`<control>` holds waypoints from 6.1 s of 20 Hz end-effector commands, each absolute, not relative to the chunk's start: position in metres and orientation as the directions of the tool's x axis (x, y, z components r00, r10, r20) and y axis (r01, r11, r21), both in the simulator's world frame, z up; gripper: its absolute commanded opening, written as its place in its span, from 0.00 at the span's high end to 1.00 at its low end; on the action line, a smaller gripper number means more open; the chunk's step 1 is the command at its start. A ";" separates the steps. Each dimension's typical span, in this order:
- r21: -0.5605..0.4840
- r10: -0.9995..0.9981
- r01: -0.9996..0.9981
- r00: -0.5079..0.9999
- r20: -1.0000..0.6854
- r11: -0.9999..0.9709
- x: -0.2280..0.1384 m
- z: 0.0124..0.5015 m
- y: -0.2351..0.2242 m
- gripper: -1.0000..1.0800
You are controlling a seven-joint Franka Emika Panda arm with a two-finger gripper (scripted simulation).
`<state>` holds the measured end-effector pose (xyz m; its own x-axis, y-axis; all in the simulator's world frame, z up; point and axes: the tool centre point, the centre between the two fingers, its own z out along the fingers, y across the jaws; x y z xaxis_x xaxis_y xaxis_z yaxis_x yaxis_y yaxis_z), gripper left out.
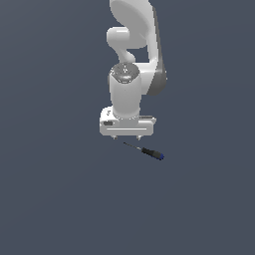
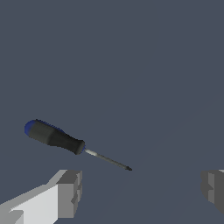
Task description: Pick up the object and move it to a goal position.
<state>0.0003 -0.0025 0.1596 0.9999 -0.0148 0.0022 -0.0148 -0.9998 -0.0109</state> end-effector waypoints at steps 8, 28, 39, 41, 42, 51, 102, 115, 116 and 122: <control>0.009 -0.045 -0.045 0.999 -0.018 -0.999 0.000 0.156 -0.023 0.04; 0.015 0.200 0.201 0.979 -0.023 -0.980 -0.002 0.134 -0.005 0.04; 0.011 0.544 0.544 0.839 -0.024 -0.839 -0.006 0.104 0.026 0.04; 0.009 0.601 0.601 0.799 -0.023 -0.799 -0.008 0.099 0.033 0.04; 0.009 0.628 0.628 0.778 -0.022 -0.778 -0.008 0.096 0.036 0.04; 0.002 0.822 0.822 0.569 -0.011 -0.569 -0.015 0.075 0.062 0.04; 0.000 0.909 0.909 0.417 0.000 -0.417 -0.022 0.025 0.080 1.00; 0.001 0.910 0.910 0.415 -0.002 -0.415 -0.036 0.117 0.088 1.00; 0.001 0.910 0.910 0.415 -0.002 -0.415 -0.038 0.128 0.089 1.00; 0.000 0.910 0.910 0.414 -0.002 -0.414 -0.048 0.198 0.095 1.00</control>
